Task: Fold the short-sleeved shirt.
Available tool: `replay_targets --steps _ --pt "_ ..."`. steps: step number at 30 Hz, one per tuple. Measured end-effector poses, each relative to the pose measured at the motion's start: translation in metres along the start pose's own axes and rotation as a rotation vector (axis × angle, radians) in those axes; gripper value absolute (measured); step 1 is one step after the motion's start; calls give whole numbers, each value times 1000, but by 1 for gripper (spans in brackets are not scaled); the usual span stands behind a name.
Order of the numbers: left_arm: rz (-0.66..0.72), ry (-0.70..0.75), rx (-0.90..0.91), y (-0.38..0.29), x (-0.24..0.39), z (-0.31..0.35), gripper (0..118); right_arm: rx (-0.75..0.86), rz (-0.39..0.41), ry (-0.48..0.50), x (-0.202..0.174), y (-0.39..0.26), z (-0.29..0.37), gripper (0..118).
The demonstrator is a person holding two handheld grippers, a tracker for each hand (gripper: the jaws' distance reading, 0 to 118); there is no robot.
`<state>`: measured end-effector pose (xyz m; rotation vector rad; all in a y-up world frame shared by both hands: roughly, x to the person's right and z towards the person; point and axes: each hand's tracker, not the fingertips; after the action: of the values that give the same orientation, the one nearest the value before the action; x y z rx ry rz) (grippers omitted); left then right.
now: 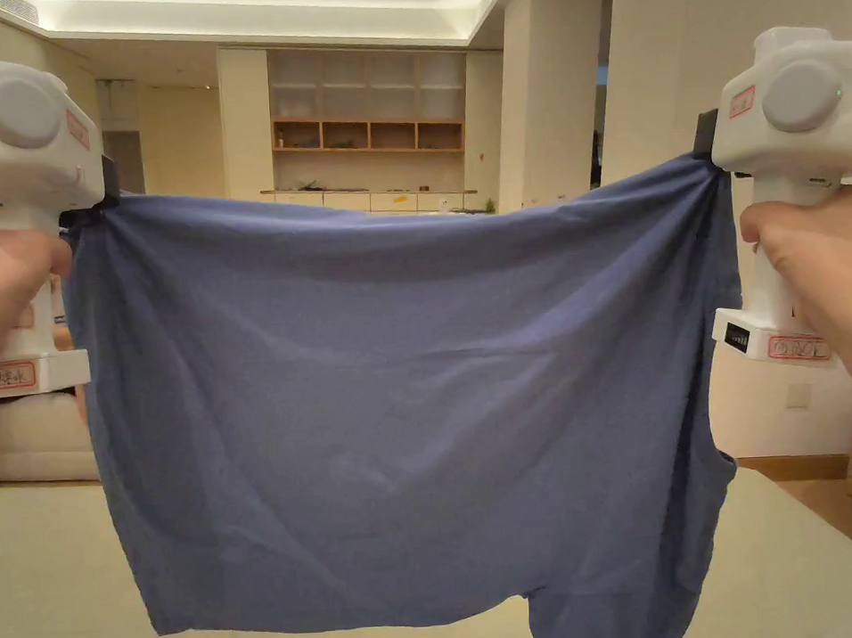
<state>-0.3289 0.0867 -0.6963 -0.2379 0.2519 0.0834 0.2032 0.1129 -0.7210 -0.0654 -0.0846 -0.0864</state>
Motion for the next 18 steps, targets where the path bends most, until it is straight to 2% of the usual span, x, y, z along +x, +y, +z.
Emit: replay_targets --steps 1,4,6,8,9,10,11,12,13,15,16,17,18 --pt "-18 11 -15 -8 1 -4 3 -17 3 22 0 -6 0 5" --pt "-31 6 -38 -38 1 -14 3 -29 90 55 -2 -32 -7 5" --pt "-19 3 -81 -64 -5 -18 3 -99 97 72 -2 -55 -9 5" --pt "-18 -30 -122 -94 -13 -18 3 -151 48 142 5 -82 -3 5" --pt "-44 -33 -172 -111 -17 -19 3 -163 43 176 6 -101 10 5" --pt "-61 -41 -211 -125 -22 -17 3 -150 57 153 8 -122 22 5" --pt "-63 -62 -211 -142 -29 -9 3 -203 122 166 8 -142 33 5" --pt "-70 -96 -235 -158 -37 1 3 -220 133 229 14 -164 45 5" --pt "-61 -94 -209 -177 -43 13 3 -253 120 228 17 -187 62 5" --pt "-15 -142 -236 -214 -55 40 3 -305 43 269 30 -227 95 5" --pt "-47 -136 -276 -230 -57 50 3 -352 57 267 36 -245 112 5" --pt "-106 -126 -315 -250 -59 65 3 -327 55 246 37 -266 134 5" --pt "-122 -103 -260 -275 -60 83 3 -354 97 240 40 -283 153 5"
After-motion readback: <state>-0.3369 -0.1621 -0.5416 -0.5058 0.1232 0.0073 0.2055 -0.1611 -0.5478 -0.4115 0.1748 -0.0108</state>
